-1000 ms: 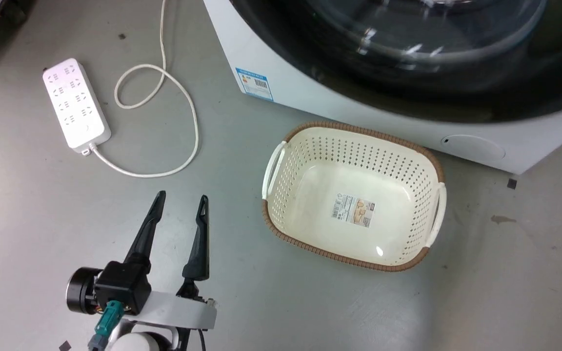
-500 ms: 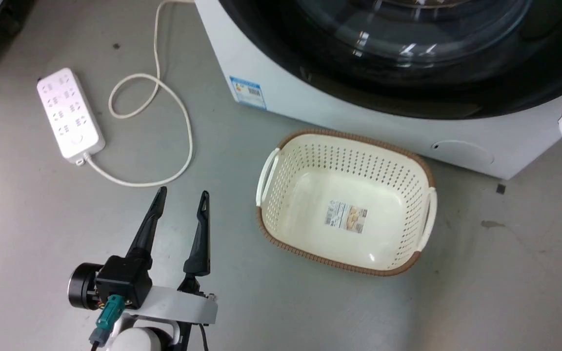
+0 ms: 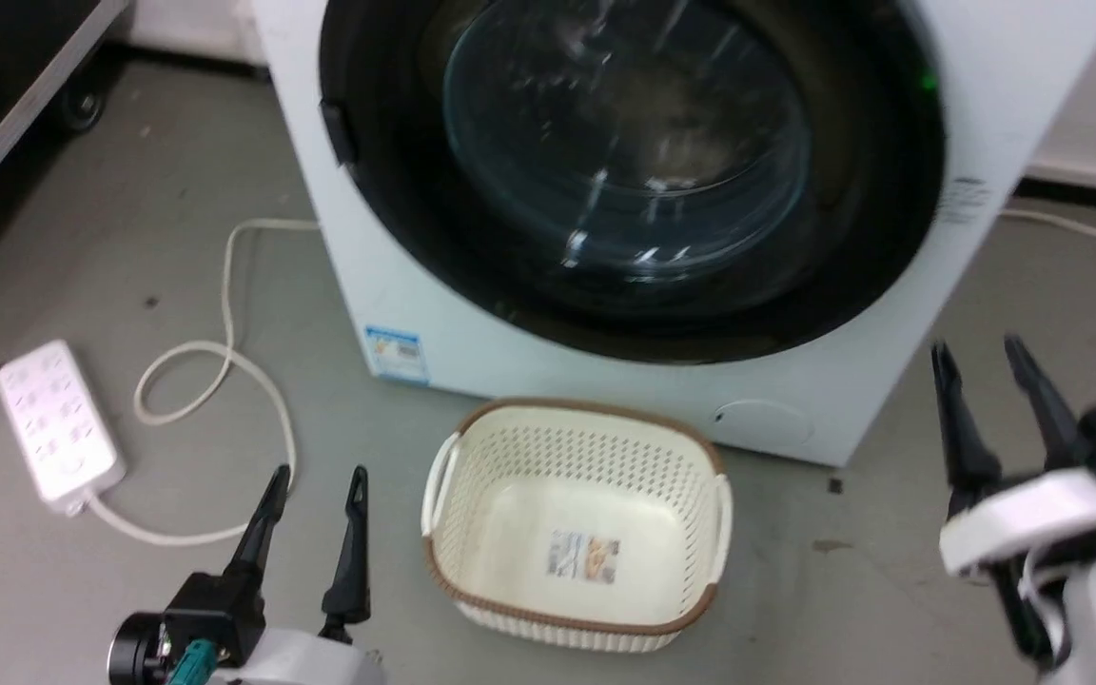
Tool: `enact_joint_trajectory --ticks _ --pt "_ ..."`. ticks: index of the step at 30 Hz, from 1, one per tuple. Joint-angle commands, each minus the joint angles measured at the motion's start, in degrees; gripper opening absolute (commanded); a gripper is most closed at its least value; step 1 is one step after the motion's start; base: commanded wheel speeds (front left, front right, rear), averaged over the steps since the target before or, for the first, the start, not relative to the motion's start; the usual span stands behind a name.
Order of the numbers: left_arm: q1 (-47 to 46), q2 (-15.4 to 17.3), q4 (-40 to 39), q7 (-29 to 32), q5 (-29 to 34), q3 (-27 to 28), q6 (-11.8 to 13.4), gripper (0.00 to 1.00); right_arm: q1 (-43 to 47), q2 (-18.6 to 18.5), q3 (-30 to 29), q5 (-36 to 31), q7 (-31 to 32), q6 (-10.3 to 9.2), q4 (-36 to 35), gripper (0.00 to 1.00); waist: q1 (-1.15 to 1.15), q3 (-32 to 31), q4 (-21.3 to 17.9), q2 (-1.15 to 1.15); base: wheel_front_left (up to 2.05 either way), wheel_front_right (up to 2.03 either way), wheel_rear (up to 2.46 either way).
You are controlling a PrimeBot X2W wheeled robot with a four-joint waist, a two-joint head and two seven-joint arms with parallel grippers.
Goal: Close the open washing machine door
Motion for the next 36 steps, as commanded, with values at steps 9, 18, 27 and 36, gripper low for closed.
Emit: enact_joint_trajectory --ticks 9,18,27,36 --pt "2.71 0.05 1.38 -0.25 -0.06 1.22 -1.33 1.00 17.47 7.95 -7.20 -7.39 -0.50 -0.04 -13.55 1.00 0.02 -4.54 -4.97 0.00 0.00 0.00 0.00" --pt "2.81 0.03 3.53 -0.25 -0.33 0.63 -1.93 1.00 24.11 8.46 -5.52 -9.71 -0.53 -0.04 -14.64 1.00 0.02 -4.76 -5.82 0.00 0.00 0.00 0.00" --pt "2.44 0.00 4.02 0.28 -0.30 0.63 -1.85 0.00 23.67 8.23 -5.25 -9.73 -0.08 0.00 -14.67 0.00 0.02 -4.81 -5.94 0.00 0.00 0.00 0.00" --pt "2.29 0.00 3.44 1.33 0.22 0.70 -1.37 0.00 23.37 8.25 -4.76 -9.96 0.97 0.00 -15.25 0.00 0.02 -4.75 -6.09 0.00 0.00 0.00 0.00"
